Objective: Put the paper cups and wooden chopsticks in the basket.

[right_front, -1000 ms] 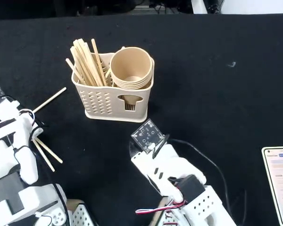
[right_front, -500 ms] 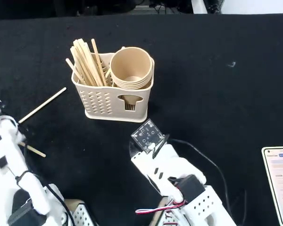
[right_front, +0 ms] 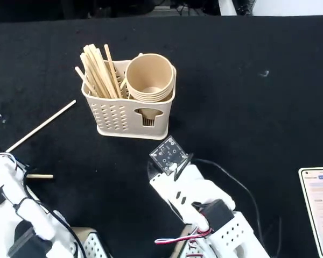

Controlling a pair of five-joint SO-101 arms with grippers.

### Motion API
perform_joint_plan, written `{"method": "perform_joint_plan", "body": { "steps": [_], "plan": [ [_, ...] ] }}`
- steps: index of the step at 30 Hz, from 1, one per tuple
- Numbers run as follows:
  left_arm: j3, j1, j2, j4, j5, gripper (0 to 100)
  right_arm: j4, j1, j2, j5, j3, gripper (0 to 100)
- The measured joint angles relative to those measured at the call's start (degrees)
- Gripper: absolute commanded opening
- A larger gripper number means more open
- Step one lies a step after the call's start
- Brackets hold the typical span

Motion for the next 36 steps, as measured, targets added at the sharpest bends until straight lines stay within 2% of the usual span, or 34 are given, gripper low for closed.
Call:
{"method": "perform_joint_plan", "body": {
  "steps": [4, 9, 12, 16, 22, 25, 30, 36],
  "plan": [
    [0.79, 0.00, 0.62, -4.04, -1.05, 16, 0.00, 0.00, 0.00, 0.00, 0.00, 14.9],
    [4.31, 2.99, 1.05, -4.75, -13.19, 16, 0.00, 0.00, 0.00, 0.00, 0.00, 14.9],
    [4.84, 2.99, 0.97, -5.19, -15.56, 16, 0.00, 0.00, 0.00, 0.00, 0.00, 14.9],
    [5.01, 2.99, -0.70, -3.34, -15.65, 16, 0.00, 0.00, 0.00, 0.00, 0.00, 14.9],
    [3.34, 2.81, -5.01, 9.41, -10.81, 16, 0.00, 0.00, 0.00, 0.00, 0.00, 14.9],
    [3.08, 2.46, -6.68, 12.75, -9.85, 16, 0.00, 0.00, 0.00, 0.00, 0.00, 14.9],
    [4.84, -1.14, -7.47, 9.93, -10.55, 16, 0.00, 0.00, 0.00, 0.00, 0.00, 14.9],
    [5.27, -8.79, -7.47, 4.84, -10.64, 16, 0.00, 0.00, 0.00, 0.00, 0.00, 14.9]
  ]
}}
